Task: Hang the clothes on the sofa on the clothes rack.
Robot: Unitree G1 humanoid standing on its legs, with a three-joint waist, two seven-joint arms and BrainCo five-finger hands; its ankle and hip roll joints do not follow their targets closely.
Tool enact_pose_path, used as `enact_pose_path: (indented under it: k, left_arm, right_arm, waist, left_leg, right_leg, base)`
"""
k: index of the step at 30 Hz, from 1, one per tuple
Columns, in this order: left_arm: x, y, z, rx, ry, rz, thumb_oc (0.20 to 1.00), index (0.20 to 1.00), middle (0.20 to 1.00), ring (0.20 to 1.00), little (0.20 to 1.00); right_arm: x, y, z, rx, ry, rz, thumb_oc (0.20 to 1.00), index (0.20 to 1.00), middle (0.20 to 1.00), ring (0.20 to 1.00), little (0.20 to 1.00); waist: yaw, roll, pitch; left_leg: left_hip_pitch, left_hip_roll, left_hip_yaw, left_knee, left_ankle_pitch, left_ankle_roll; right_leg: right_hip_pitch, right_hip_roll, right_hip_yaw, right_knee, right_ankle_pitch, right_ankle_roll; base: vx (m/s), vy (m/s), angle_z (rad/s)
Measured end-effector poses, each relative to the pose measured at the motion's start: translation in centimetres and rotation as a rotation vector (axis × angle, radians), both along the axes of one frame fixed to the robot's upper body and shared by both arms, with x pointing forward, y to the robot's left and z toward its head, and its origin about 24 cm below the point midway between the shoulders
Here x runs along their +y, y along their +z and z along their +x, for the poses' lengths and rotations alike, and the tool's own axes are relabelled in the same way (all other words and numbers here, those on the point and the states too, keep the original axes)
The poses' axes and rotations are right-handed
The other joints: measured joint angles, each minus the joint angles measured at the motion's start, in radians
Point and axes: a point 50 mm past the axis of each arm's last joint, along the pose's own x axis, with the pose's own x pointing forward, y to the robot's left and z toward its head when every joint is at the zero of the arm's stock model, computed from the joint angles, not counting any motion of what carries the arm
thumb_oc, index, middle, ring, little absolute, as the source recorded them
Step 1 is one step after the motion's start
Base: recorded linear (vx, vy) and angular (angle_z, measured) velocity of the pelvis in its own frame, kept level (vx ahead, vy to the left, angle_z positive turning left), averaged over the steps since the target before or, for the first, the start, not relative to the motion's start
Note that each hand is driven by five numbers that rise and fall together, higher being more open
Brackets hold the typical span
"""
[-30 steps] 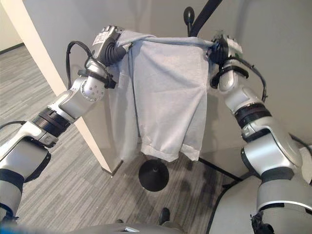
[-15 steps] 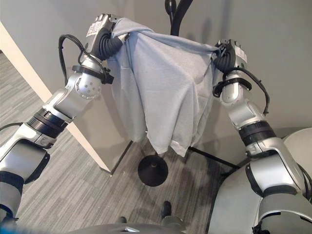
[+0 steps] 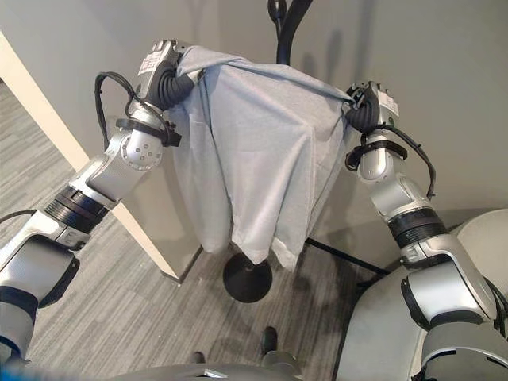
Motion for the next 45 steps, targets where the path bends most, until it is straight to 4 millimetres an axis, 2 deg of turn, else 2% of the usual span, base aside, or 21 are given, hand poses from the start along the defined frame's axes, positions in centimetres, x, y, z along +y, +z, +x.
enact_pose_path:
  k: [5, 17, 18, 19, 20, 32, 45]
  left_arm:
    - [0.6, -2.3, 0.0, 0.069, 0.015, -0.017, 0.2, 0.2, 0.2, 0.2, 0.2]
    - [0.8, -4.3, -0.3, 0.131, 0.013, -0.057, 0.2, 0.2, 0.2, 0.2, 0.2]
    - [0.8, -4.3, -0.3, 0.134, 0.013, -0.057, 0.42, 0.42, 0.42, 0.42, 0.42]
    - [0.8, -4.3, -0.3, 0.135, 0.013, -0.057, 1.0, 1.0, 1.0, 1.0, 1.0]
    - [0.8, -4.3, -0.3, 0.135, 0.015, -0.058, 1.0, 1.0, 1.0, 1.0, 1.0]
    - [1.7, -3.6, -0.2, 0.118, 0.039, -0.099, 1.0, 1.0, 1.0, 1.0, 1.0]
    - [1.9, -4.2, -0.3, 0.135, 0.047, -0.101, 1.0, 1.0, 1.0, 1.0, 1.0]
  right_arm:
    - [0.1, -0.1, 0.0, 0.001, 0.004, 0.003, 0.2, 0.2, 0.2, 0.2, 0.2]
    - [1.3, -0.8, 0.3, 0.017, 0.032, 0.028, 0.2, 0.2, 0.2, 0.2, 0.2]
    - [1.3, -0.9, 0.3, 0.018, 0.033, 0.029, 0.351, 0.351, 0.351, 0.351, 0.351]
    - [1.3, -0.9, 0.3, 0.019, 0.032, 0.029, 0.827, 0.827, 0.827, 0.827, 0.827]
    - [1.3, -0.9, 0.3, 0.02, 0.03, 0.029, 1.0, 1.0, 1.0, 1.0, 1.0]
    - [1.3, -1.1, 0.3, 0.024, 0.023, -0.004, 1.0, 1.0, 1.0, 1.0, 1.0]
    - [1.0, -2.1, -0.1, 0.045, 0.021, 0.017, 1.0, 1.0, 1.0, 1.0, 1.0]
  waist:
    - [0.006, -0.005, 0.003]
    - [0.025, -0.023, 0.013]
    - [0.025, -0.024, 0.014]
    - [0.025, -0.026, 0.015]
    - [0.025, -0.027, 0.015]
    - [0.027, -0.027, 0.015]
    - [0.026, -0.027, 0.015]
  left_leg:
    - [0.0, 0.0, -0.003, 0.0, 0.0, 0.0]
    - [0.001, 0.0, -0.008, 0.0, 0.001, 0.0]
    - [0.001, 0.0, -0.008, 0.0, 0.001, 0.0]
    - [0.005, 0.0, -0.01, 0.0, 0.001, 0.001]
    - [0.008, 0.0, -0.01, 0.0, 0.001, 0.001]
    - [0.012, 0.0, -0.012, 0.0, 0.0, 0.0]
    - [0.022, 0.0, -0.013, 0.0, 0.0, 0.0]
  right_leg:
    - [0.001, 0.0, -0.002, 0.0, 0.0, 0.0]
    - [0.005, -0.001, -0.008, 0.0, 0.0, -0.001]
    - [0.006, -0.001, -0.009, 0.0, 0.0, -0.001]
    - [0.011, -0.001, -0.011, 0.0, 0.0, -0.001]
    - [0.014, -0.001, -0.012, 0.0, 0.0, -0.001]
    - [0.019, -0.002, -0.014, 0.0, 0.0, 0.0]
    - [0.029, -0.002, -0.015, 0.0, 0.0, 0.0]
  base:
    - [0.0, 0.0, 0.0]
    - [0.0, 0.0, 0.0]
    - [0.01, 0.007, 0.03]
    - [0.0, 0.005, 0.04]
    - [0.0, 0.006, 0.03]
    - [0.0, 0.0, 0.0]
    - [0.0, 0.0, 0.0]
